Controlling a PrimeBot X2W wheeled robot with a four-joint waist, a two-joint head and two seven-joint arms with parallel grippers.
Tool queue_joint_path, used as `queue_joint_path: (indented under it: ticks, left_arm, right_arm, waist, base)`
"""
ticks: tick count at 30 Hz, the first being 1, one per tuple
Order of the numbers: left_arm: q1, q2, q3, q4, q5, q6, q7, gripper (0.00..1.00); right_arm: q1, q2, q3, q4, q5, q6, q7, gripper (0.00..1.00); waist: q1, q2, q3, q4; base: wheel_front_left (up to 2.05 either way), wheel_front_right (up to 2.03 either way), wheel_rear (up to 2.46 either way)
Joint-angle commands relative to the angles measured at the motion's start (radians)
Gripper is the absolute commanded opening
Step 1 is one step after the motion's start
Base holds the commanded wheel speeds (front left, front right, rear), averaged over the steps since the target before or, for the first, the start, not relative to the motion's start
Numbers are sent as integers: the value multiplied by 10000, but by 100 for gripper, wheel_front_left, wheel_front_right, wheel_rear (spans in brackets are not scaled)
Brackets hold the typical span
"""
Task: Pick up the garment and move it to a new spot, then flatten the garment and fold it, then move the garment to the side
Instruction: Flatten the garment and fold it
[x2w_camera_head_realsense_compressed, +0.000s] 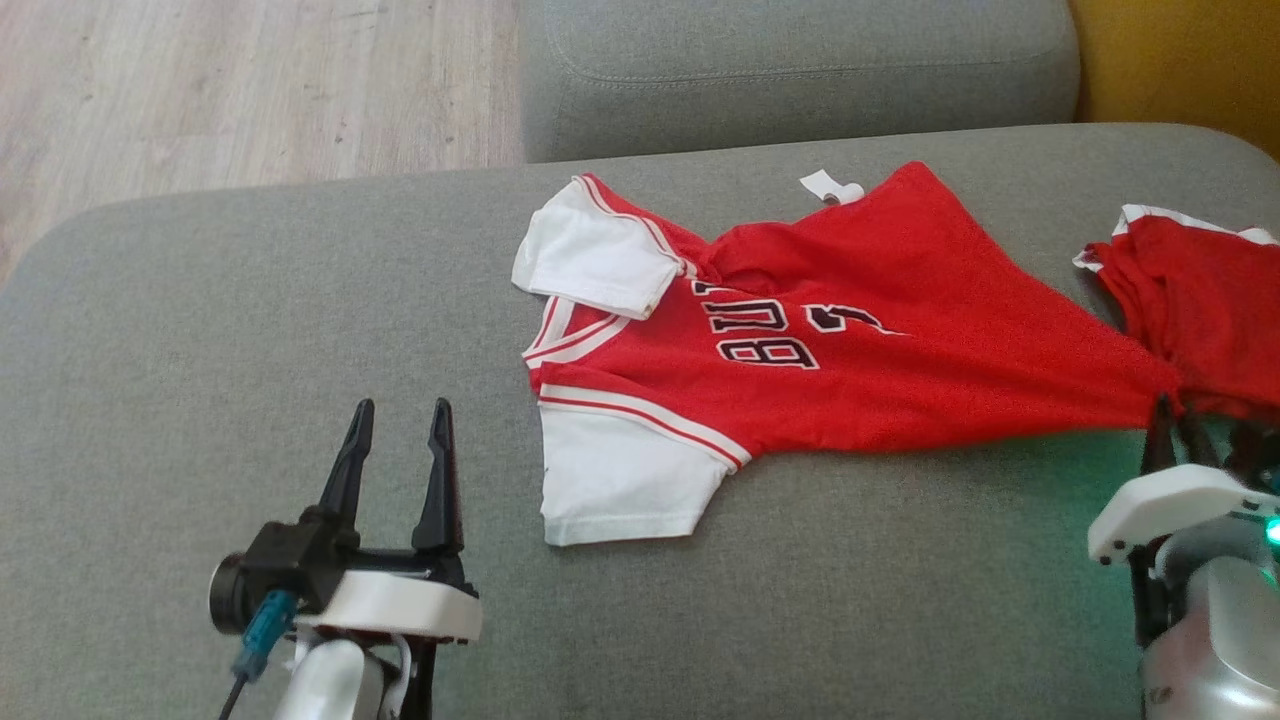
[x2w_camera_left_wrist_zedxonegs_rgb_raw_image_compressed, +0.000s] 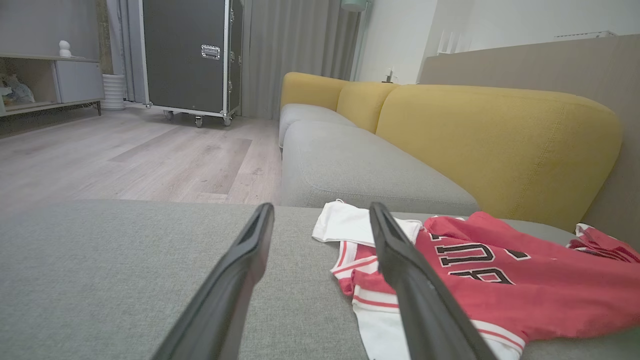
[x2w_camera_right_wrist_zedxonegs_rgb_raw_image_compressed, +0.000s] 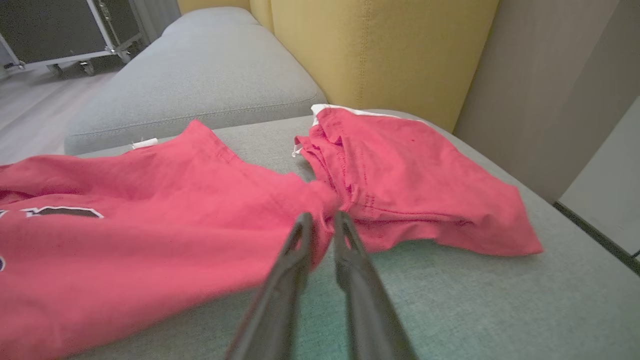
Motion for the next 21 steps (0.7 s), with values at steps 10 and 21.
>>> queue_joint_path:
  ticks: [10, 21]
  left_arm:
    - [-207, 38, 471, -274, 2, -67, -95, 100]
    - [-94, 37, 430, -342, -387, -63, -95, 100]
  right_arm:
    - [414, 33, 3034, -2030, 1661, 33, -915, 100]
    - [2867, 34, 4456, -5785, 2124, 33, -961, 100]
  waist:
    - [1, 0, -53, -78]
    - [1, 0, -122, -337]
  base:
    - [0, 0, 0]
    - [0, 0, 0]
